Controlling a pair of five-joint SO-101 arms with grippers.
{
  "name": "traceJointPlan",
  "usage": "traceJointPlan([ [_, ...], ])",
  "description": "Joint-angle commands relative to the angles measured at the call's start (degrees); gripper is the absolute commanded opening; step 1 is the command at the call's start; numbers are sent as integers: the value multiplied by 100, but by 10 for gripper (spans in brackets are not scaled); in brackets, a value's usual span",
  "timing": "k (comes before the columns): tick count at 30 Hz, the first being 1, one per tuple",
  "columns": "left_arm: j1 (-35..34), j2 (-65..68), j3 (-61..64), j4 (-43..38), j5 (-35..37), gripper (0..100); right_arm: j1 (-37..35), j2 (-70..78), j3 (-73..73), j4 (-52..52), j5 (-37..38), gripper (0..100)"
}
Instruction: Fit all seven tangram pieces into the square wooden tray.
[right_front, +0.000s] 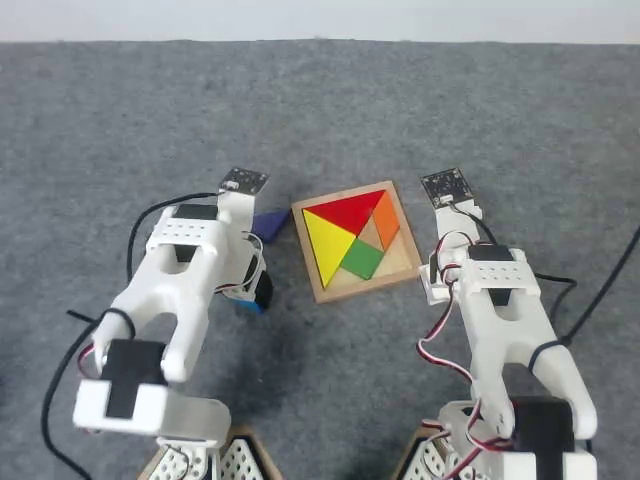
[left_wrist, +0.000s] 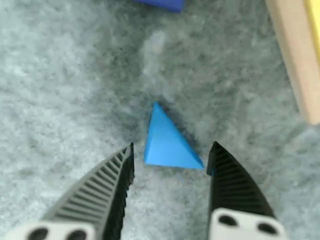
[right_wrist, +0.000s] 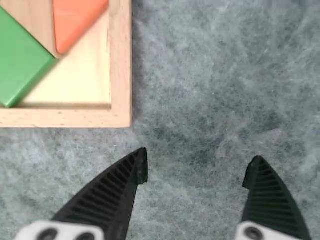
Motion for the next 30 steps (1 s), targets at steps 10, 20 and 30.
traceJointPlan([
  [10,-9,826,-453,-114,-9,192,40,-242,-62,-75,-62,310],
  [20,-18,879,-523,-70,-202,94,40,-242,-62,-75,-62,310],
  [30,-9,782,-664,158,-598,68,48,-242,-62,-75,-62,310],
])
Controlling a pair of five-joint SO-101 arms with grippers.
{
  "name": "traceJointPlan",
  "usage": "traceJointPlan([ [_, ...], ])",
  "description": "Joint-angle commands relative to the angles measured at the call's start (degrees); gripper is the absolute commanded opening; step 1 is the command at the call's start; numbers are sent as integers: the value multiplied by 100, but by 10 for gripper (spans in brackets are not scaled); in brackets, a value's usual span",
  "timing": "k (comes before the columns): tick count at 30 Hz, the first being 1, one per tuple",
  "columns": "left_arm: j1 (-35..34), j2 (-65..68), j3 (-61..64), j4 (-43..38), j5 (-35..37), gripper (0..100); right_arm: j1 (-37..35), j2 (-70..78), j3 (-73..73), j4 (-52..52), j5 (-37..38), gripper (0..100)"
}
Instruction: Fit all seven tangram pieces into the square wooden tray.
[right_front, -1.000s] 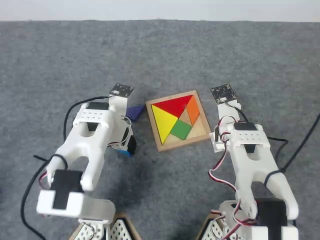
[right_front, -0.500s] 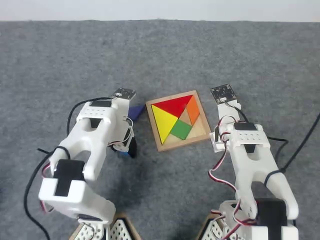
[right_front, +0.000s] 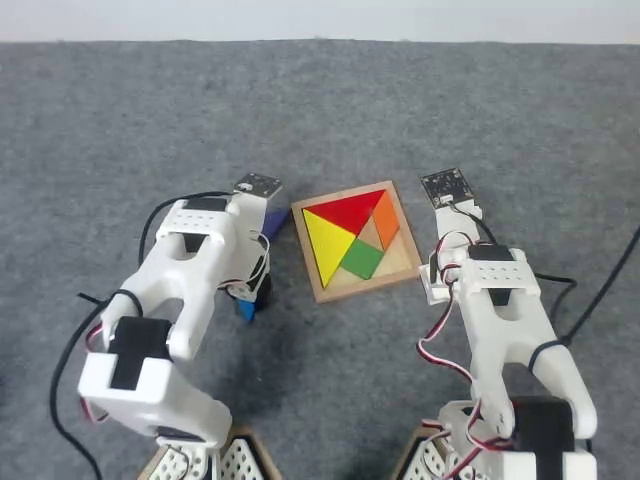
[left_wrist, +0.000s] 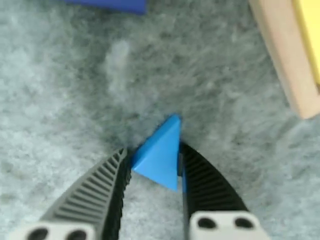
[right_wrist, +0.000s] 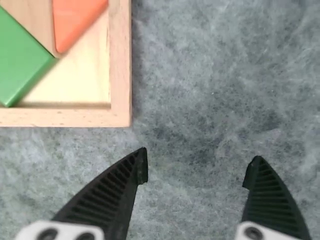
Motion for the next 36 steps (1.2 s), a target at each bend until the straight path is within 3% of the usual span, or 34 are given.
traceJointPlan([
  [1,-62,-53,-189,18,-220,66,48,-242,-62,-75,-62,310],
  [14,1301,-1820,-409,703,-554,62,57,-242,-62,-66,-62,310],
  [18,1152,-1618,-655,756,-642,66,57,-233,-62,-66,-62,310],
  [26,193,-1468,-488,703,-914,152,48,-242,-62,-66,-62,310],
  [36,97,-1468,453,-176,-1099,157,40,-233,-62,-66,-62,310],
])
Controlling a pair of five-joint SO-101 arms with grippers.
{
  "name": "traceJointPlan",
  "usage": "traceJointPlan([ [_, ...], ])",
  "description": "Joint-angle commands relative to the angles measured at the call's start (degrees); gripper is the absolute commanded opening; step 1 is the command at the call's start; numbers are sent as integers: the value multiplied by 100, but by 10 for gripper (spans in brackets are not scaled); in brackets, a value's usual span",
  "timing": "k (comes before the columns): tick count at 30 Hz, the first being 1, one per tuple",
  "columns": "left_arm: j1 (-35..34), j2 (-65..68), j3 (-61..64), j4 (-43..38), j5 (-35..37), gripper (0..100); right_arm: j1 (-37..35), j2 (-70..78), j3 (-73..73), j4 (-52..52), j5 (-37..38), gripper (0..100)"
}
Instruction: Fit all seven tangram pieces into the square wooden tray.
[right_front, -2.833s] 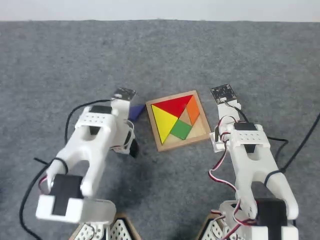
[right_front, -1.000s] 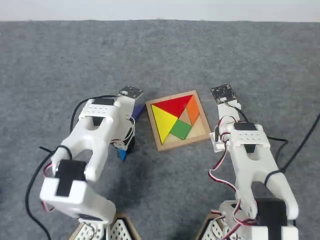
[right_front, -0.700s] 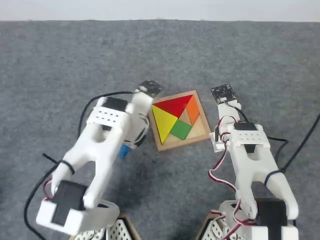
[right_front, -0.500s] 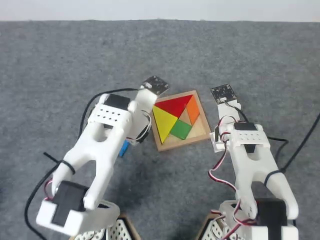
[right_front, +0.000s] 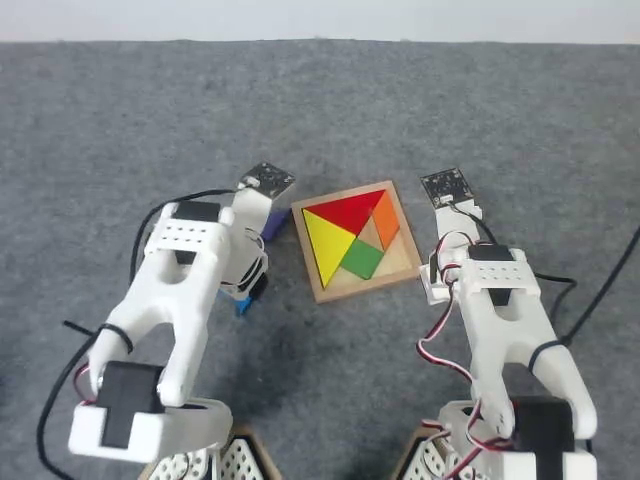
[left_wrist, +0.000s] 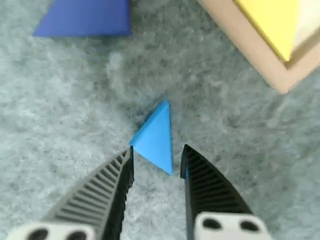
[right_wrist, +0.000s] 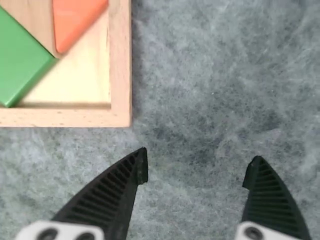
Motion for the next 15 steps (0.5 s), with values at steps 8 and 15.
traceJointPlan([
  [8,-237,-26,13,-281,-62,181,40,-233,-62,-66,-62,310],
  [15,-202,26,4,-369,-26,195,40,-242,-62,-66,-62,310],
])
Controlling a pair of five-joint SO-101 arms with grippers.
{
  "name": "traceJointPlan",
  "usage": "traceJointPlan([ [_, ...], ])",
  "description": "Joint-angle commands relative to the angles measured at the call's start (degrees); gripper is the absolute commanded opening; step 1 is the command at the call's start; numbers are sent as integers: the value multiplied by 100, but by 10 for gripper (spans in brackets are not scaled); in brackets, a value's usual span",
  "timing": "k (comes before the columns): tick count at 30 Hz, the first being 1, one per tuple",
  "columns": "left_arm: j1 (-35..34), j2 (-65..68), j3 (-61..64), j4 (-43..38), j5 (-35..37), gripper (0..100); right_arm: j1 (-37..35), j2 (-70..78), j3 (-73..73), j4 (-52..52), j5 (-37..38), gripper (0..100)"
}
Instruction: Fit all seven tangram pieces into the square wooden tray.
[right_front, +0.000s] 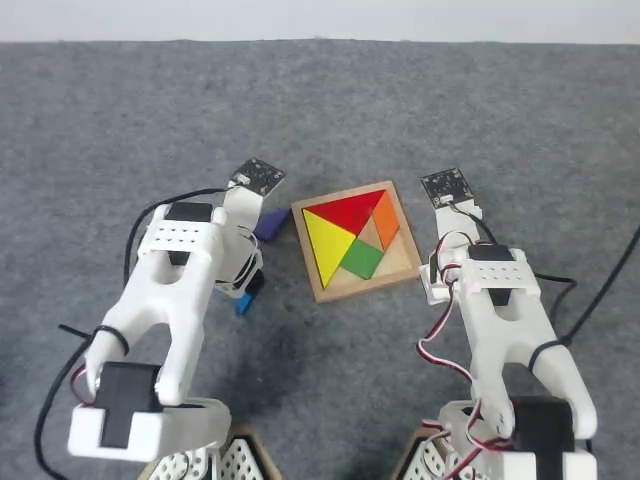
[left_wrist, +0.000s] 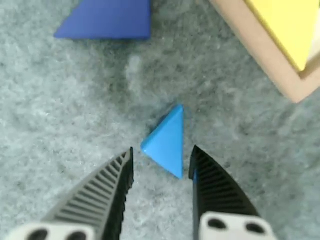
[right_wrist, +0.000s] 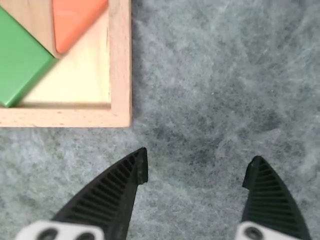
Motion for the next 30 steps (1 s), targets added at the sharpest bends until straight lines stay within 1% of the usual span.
traceJointPlan([
  [1,-18,132,-57,-158,-18,197,40,-242,-62,-66,-62,310],
  [7,-18,905,-251,-202,-26,196,57,-242,-62,-66,-62,310],
  [12,-18,1204,-497,-211,-26,195,66,-259,-62,-66,-62,310],
  [15,-18,1354,-523,-396,-9,195,66,-259,-62,-66,-62,310],
  [18,-9,1389,-532,-413,-9,194,66,-259,-62,-66,-62,310],
  [24,18,1415,-488,-264,-18,117,66,-259,-62,-66,-62,310],
  [30,413,1424,-479,-211,26,54,66,-259,-62,-66,-62,310],
])
